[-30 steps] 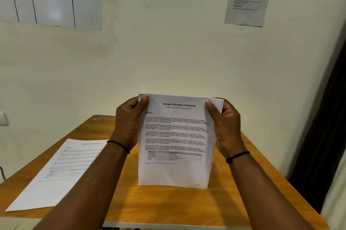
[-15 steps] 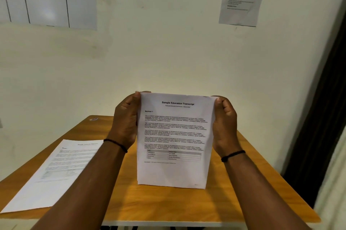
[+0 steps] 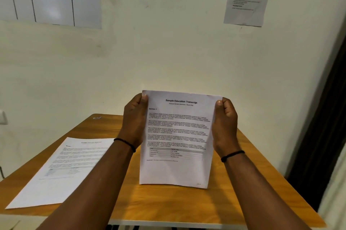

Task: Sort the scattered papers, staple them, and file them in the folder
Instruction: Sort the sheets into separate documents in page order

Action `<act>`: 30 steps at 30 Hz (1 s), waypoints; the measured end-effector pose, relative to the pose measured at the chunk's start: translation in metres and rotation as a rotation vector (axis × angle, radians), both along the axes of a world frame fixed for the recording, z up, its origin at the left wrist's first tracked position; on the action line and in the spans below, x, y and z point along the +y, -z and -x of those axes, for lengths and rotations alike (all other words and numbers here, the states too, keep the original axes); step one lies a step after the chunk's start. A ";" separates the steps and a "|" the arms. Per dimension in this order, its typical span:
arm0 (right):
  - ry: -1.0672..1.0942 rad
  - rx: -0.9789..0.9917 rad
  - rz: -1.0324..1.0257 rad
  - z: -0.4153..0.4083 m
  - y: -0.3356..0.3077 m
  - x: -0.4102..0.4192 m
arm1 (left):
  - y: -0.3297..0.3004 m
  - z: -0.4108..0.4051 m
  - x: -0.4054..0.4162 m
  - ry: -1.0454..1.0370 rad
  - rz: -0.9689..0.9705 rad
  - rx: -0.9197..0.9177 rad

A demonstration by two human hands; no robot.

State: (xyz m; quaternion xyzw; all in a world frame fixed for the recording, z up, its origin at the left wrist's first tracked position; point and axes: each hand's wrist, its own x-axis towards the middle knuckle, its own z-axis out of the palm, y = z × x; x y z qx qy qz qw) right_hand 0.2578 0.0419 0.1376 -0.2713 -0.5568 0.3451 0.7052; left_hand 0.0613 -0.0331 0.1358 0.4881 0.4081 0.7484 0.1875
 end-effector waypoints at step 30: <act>-0.568 0.376 0.419 -0.002 0.094 -0.045 | 0.052 0.019 -0.005 0.183 0.064 -0.750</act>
